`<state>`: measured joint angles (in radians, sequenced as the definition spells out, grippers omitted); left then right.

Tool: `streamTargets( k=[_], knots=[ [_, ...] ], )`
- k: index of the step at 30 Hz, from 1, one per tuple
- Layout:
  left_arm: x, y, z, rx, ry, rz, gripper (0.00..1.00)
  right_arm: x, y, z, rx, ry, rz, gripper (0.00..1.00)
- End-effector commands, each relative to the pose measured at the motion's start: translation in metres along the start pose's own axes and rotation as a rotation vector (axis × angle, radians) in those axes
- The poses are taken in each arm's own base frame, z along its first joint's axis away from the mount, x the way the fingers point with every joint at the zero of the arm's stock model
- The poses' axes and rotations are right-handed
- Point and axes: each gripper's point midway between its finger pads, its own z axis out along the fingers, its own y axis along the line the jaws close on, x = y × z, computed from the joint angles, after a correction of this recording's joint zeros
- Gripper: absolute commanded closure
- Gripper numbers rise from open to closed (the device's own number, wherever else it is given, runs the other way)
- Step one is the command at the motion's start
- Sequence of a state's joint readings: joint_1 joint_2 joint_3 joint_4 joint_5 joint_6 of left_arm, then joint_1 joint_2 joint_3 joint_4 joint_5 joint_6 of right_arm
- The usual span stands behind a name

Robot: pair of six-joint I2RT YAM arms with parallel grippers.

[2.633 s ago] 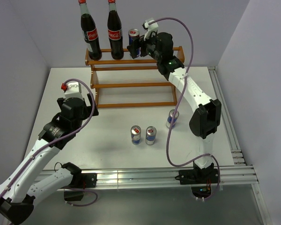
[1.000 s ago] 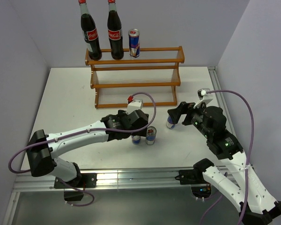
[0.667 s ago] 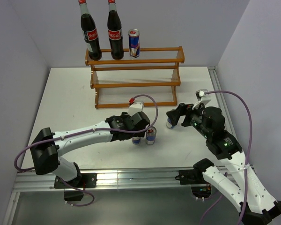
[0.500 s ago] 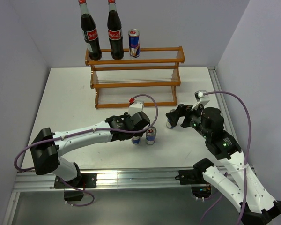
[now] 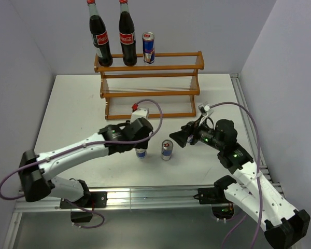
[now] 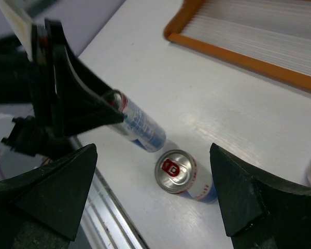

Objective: Place and organize the beverage onto the shelf

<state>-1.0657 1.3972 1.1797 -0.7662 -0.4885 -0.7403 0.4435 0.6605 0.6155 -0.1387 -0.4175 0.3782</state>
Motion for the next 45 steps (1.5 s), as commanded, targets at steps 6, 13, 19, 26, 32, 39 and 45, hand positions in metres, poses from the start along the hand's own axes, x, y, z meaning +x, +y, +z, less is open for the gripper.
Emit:
streamTargets(
  k=[6, 13, 19, 26, 32, 39, 45],
  knots=[
    [-0.041, 0.003, -0.064, 0.31, -0.107, 0.088, 1.0, -0.001, 0.075, 0.017, -0.403, 0.008, -0.176, 0.08],
    [-0.033, -0.012, -0.111, 0.557, -0.131, 0.243, 1.0, 0.055, 0.142, 0.025, -0.588, 0.178, -0.425, 0.1],
    [-0.011, -0.032, -0.15, 0.83, -0.138, 0.374, 1.0, 0.07, 0.151, 0.035, -0.615, 0.241, -0.482, 0.12],
    [0.01, -0.046, -0.166, 1.009, -0.087, 0.473, 1.0, 0.084, 0.171, 0.026, -0.746, 0.308, -0.519, 0.19],
    [0.012, -0.053, -0.167, 1.048, -0.08, 0.491, 1.0, 0.101, 0.176, 0.026, -0.781, 0.388, -0.517, 0.25],
    [0.01, -0.051, -0.168, 1.04, -0.102, 0.491, 1.0, 0.117, 0.181, 0.024, -0.834, 0.482, -0.462, 0.29],
    [0.005, -0.047, -0.167, 1.008, -0.131, 0.479, 0.93, 0.119, 0.186, 0.024, -0.866, 0.494, -0.459, 0.75]
  ],
)
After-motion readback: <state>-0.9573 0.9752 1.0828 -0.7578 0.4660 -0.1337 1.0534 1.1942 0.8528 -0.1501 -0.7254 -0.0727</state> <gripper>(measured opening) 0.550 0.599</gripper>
